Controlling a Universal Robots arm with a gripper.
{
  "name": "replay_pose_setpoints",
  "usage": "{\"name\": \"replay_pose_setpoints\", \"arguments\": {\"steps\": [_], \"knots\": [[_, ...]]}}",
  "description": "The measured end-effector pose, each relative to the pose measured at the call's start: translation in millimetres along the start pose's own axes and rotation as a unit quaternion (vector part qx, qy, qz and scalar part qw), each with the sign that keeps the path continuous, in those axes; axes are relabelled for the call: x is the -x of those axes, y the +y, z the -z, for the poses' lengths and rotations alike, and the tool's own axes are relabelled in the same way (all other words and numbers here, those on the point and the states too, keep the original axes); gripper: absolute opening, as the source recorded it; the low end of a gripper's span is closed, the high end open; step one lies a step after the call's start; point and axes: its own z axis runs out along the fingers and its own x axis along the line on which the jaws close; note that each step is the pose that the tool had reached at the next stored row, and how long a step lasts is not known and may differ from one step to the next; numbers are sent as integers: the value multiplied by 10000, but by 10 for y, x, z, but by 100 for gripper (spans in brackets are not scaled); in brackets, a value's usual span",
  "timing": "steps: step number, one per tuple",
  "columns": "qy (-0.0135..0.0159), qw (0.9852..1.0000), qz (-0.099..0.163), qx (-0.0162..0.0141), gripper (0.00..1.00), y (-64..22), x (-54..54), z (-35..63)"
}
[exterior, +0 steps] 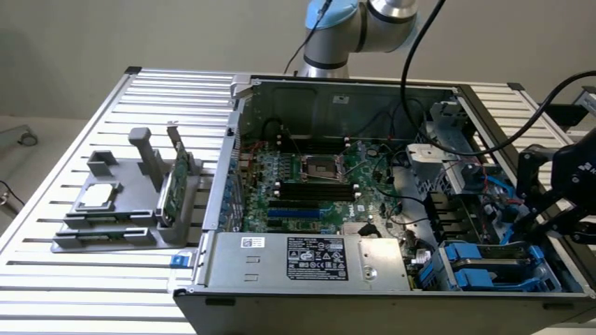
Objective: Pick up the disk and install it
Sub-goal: 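Insert the first disk wire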
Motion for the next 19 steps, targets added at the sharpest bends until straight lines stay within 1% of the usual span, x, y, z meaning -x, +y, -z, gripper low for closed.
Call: {"name": "replay_pose_setpoints", "arguments": {"steps": [1,2,4,11,16,19], "knots": [[7,10000,-1,-9,25,0,0,0],[13,10000,-1,-18,18,0,0,0],[23,10000,-2,-32,16,0,0,0],[54,10000,-4,-76,16,-15,-10,-2],[57,10000,-5,-81,16,-76,-53,-1],[57,10000,-3,-81,16,-88,-60,-3]]}}
